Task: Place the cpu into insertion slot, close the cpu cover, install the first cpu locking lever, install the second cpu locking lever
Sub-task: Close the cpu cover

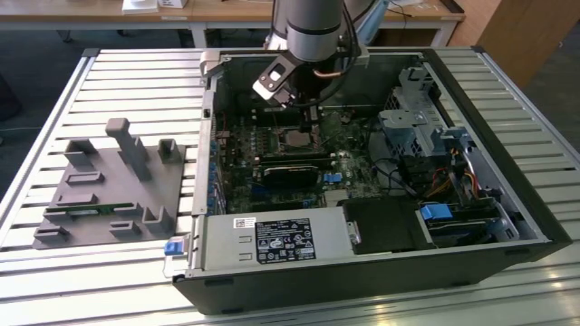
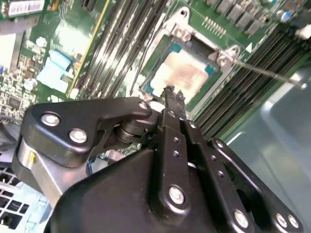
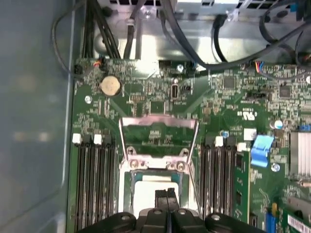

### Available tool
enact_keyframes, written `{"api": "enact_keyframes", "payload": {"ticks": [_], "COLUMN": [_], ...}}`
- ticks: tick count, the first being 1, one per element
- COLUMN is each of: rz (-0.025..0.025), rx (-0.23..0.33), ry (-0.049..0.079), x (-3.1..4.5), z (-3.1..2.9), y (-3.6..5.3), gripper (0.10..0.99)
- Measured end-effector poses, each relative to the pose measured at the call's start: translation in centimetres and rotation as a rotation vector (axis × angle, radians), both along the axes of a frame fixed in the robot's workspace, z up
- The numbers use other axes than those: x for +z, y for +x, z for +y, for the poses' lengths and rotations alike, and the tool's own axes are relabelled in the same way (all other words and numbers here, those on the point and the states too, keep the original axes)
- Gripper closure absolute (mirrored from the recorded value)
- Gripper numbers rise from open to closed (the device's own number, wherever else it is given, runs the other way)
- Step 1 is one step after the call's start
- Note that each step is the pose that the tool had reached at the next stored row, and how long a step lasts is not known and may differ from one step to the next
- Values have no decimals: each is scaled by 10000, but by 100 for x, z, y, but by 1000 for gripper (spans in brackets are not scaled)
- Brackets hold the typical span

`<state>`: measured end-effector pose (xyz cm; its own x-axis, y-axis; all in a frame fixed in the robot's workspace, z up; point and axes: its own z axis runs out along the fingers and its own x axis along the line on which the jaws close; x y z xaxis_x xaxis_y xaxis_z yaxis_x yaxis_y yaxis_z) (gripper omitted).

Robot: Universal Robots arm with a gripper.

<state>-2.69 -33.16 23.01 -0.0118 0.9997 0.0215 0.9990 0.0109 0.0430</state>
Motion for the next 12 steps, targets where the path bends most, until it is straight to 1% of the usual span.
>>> {"api": "enact_keyframes", "payload": {"ticks": [1,2,5,7,12], "rz": [13,15,15,16,19], "rx": [1,0,-1,1,1], "ry": [4,6,8,9,8], "x": [13,37,131,136,137], "z": [0,0,0,1,0], "y": [5,6,6,17,152], "gripper": [980,980,980,980,980]}}
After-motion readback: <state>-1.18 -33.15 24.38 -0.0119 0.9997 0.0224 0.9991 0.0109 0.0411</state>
